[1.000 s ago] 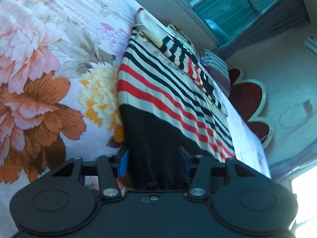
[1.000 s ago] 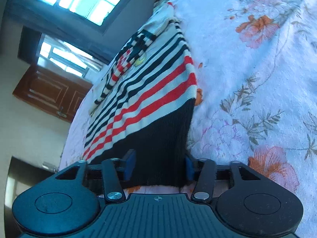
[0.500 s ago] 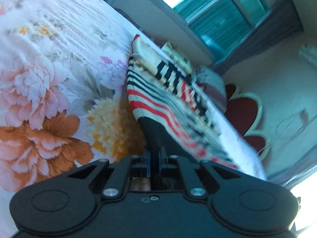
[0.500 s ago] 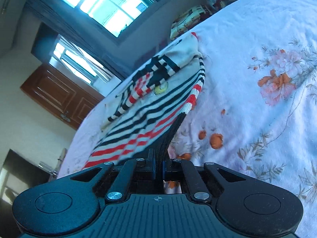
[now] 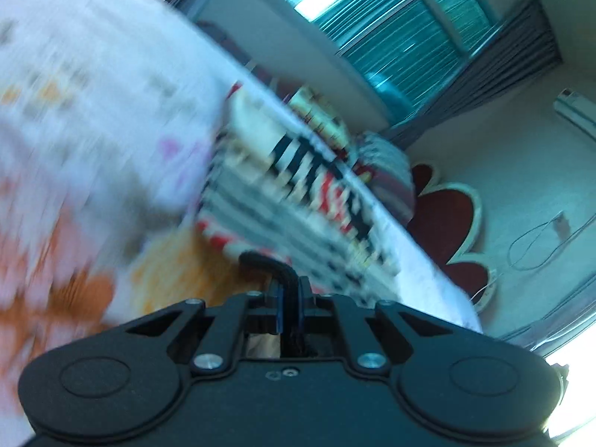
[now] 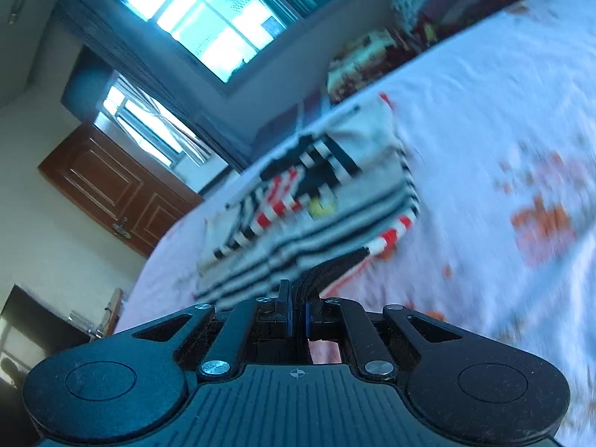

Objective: Fold small clothes
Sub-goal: 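Fold the held hem over toward the black collar with both grippers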

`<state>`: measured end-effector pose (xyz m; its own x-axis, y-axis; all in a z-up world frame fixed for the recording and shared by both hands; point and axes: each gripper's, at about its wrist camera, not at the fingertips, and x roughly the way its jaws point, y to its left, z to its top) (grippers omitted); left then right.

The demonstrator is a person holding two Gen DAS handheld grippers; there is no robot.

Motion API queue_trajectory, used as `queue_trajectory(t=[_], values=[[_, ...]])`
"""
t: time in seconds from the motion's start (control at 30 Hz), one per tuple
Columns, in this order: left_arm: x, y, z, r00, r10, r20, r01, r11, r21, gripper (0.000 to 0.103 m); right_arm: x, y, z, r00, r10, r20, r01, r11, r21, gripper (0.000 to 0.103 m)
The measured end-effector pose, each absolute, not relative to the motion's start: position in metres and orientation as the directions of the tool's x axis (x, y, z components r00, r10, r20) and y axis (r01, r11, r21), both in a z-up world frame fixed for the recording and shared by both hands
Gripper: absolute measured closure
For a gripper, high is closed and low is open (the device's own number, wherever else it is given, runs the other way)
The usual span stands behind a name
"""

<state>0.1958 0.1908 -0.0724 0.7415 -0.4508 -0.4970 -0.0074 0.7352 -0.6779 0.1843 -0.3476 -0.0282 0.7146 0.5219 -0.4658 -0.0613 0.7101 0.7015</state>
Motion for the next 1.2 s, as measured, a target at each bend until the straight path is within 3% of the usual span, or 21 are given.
queue_trajectory(t=[0.2,0.43,0.73,1.03,1.07,1.13,1.2], values=[[0.273,0.184,-0.031,0.782,-0.452,-0.43,0.055,0.736,-0.674,0.097,0.254,-0.347,0.013,0.748,0.525,-0.405,-0.111,0.701,0.705,0.098],[0.373,0.175,-0.026,0.78,-0.441,-0.445,0.053,0.753,-0.655,0.097,0.366,-0.351,0.012,0.741,0.515,-0.431,-0.096,0.716,0.691,0.098],[0.502,0.163,-0.067,0.731,-0.406,-0.548,0.004,0.806,-0.592,0.097,0.5,-0.361,-0.049,0.697,0.536,-0.477,-0.038,0.691,0.721,0.098],[0.565,0.161,-0.109,0.67,-0.379,-0.638,-0.023,0.848,-0.529,0.096,0.565,-0.374,-0.113,0.665,0.553,-0.502,0.006,0.669,0.744,0.097],[0.567,0.161,-0.111,0.673,-0.38,-0.635,-0.016,0.85,-0.526,0.092,0.568,-0.375,-0.115,0.668,0.551,-0.501,0.001,0.672,0.741,0.097],[0.567,0.163,-0.111,0.706,-0.368,-0.605,-0.012,0.848,-0.53,0.075,0.573,-0.375,-0.115,0.673,0.542,-0.503,-0.003,0.682,0.732,0.097],[0.559,0.166,-0.103,0.771,-0.312,-0.555,-0.027,0.855,-0.518,0.011,0.572,-0.375,-0.113,0.687,0.528,-0.499,-0.018,0.699,0.715,0.094]])
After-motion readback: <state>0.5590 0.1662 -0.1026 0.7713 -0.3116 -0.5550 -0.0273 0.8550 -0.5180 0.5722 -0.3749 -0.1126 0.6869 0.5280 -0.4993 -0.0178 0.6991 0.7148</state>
